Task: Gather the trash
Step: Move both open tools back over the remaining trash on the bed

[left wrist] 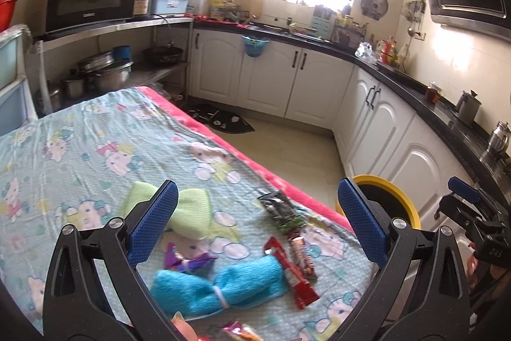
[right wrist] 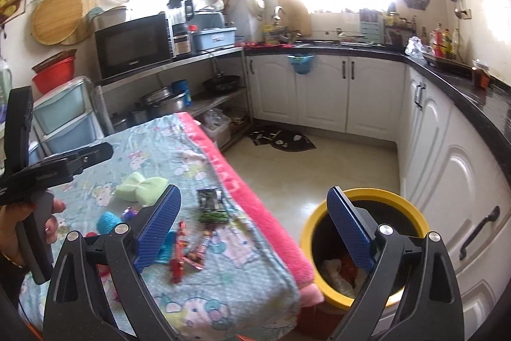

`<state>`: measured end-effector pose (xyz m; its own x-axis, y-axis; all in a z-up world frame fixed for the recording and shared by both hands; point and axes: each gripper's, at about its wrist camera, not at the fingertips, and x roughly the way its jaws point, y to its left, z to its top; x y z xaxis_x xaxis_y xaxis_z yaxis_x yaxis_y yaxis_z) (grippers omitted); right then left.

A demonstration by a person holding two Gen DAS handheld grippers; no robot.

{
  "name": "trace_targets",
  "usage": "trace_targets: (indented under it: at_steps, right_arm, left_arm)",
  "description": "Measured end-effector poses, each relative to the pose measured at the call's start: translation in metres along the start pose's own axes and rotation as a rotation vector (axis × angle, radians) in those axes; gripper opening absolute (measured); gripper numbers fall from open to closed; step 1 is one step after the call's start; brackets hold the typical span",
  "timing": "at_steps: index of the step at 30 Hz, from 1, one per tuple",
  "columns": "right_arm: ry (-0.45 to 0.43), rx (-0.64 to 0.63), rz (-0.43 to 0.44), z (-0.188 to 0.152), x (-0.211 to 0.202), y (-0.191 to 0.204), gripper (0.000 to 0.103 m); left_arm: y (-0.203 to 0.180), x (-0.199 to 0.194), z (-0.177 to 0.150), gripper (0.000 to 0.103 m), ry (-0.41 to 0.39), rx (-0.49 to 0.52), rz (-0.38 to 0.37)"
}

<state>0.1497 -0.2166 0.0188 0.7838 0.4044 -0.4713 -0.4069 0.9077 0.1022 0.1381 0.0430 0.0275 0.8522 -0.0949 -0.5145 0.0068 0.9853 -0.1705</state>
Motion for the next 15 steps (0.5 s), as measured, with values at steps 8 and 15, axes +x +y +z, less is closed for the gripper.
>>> trace_targets:
  at_steps: [8, 15]
  right_arm:
    - [0.012, -0.047, 0.070, -0.001, 0.005, 0.037, 0.091]
    - [0.031, -0.076, 0.120, -0.006, 0.010, 0.064, 0.091]
  left_arm:
    - [0.027, -0.012, -0.006, 0.092, -0.001, -0.018, 0.048]
    - [0.051, -0.020, -0.013, 0.092, 0.003, -0.036, 0.090]
